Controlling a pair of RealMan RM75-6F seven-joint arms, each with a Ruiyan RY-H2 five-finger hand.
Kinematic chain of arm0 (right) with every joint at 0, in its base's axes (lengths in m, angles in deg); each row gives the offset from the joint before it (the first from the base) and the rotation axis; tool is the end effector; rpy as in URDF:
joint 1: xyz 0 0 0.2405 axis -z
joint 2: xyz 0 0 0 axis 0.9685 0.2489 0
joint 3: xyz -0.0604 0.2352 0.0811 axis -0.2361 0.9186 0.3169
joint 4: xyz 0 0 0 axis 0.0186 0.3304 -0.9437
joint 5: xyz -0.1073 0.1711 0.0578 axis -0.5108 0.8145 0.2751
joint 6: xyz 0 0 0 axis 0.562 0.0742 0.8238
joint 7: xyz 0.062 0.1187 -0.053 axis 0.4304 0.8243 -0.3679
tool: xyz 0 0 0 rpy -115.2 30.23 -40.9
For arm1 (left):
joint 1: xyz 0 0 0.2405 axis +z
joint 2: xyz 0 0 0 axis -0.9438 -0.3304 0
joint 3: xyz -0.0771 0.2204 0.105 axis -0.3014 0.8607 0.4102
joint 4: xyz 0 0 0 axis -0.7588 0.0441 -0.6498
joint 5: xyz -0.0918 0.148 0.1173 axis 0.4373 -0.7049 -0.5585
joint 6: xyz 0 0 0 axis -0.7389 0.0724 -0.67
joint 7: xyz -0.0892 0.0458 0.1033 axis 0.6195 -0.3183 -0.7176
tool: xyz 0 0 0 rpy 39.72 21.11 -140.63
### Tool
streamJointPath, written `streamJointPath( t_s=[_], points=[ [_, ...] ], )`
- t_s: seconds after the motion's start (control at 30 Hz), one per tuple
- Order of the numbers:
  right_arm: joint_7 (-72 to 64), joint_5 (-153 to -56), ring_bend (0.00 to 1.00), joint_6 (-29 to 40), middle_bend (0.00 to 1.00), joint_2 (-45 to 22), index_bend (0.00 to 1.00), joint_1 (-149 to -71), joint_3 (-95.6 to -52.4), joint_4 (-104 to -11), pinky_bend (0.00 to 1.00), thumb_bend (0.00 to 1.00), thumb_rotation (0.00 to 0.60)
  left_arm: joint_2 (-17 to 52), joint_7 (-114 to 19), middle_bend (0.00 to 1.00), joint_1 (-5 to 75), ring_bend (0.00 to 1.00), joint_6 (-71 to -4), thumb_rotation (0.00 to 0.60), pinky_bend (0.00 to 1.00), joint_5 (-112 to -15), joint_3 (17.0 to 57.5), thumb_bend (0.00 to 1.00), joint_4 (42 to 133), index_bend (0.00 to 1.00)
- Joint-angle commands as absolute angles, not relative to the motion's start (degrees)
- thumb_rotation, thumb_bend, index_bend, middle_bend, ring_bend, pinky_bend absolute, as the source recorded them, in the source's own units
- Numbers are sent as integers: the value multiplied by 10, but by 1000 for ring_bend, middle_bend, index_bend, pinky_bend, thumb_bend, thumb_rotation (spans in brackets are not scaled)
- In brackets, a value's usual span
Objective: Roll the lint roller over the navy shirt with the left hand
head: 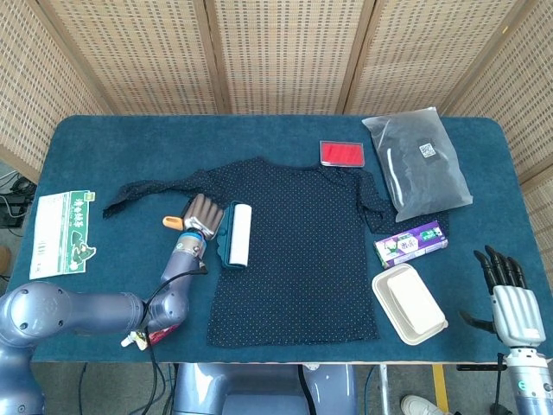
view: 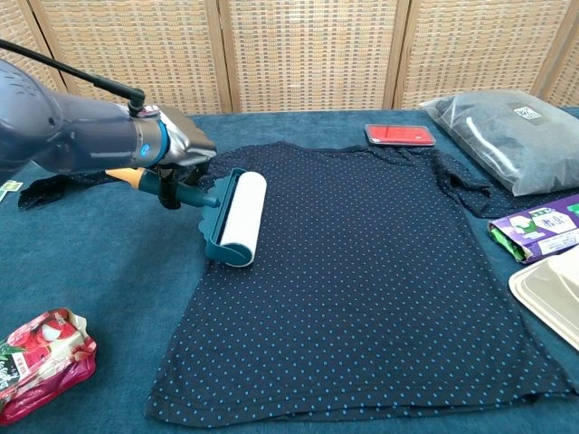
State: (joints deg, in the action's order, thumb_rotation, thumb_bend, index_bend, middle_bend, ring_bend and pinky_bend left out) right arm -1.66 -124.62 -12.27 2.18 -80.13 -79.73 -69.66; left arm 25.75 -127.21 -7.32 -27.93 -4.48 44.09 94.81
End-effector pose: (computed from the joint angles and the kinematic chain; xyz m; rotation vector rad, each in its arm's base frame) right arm -0.3322 -0.1858 0.1385 1.3159 -0.9976 0.8988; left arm -0.0752 0.4071 -0.0403 -2.0168 -0.3604 -0.0179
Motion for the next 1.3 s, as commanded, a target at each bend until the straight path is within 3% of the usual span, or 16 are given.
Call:
streamJointPath(
  t_s=[0.03, 0.33, 0.8, 1.0, 1.3],
  points=[
    [-14, -1246, 0, -122, 0, 22, 0, -802, -797, -696, 0, 127, 600, 275, -1292, 895, -87, 735, -292, 600, 672, -24, 440, 620, 940, 885],
    [2, -1245, 0, -119, 0, 25, 0, -802, -797, -696, 0, 127, 600, 339, -1350, 900, -127, 734, -329, 600, 675, 24, 417, 641, 909, 887],
    [6, -1245, 0, -114, 0, 24, 0, -804, -799, -692, 0, 127, 600, 424, -1403, 904, -177, 735, -347, 600, 679, 67, 336, 647, 842, 888],
    [4, -1246, 0, -118, 0, 24, 0, -803, -798, -692, 0, 127, 600, 432, -1412, 904, -170, 735, -350, 600, 679, 59, 337, 648, 840, 889],
    [-9, -1249, 0, -116, 0, 20, 0, -804, -802, -692, 0, 127, 600, 384, -1402, 904, -124, 735, -370, 600, 679, 32, 369, 649, 889, 889]
  ],
)
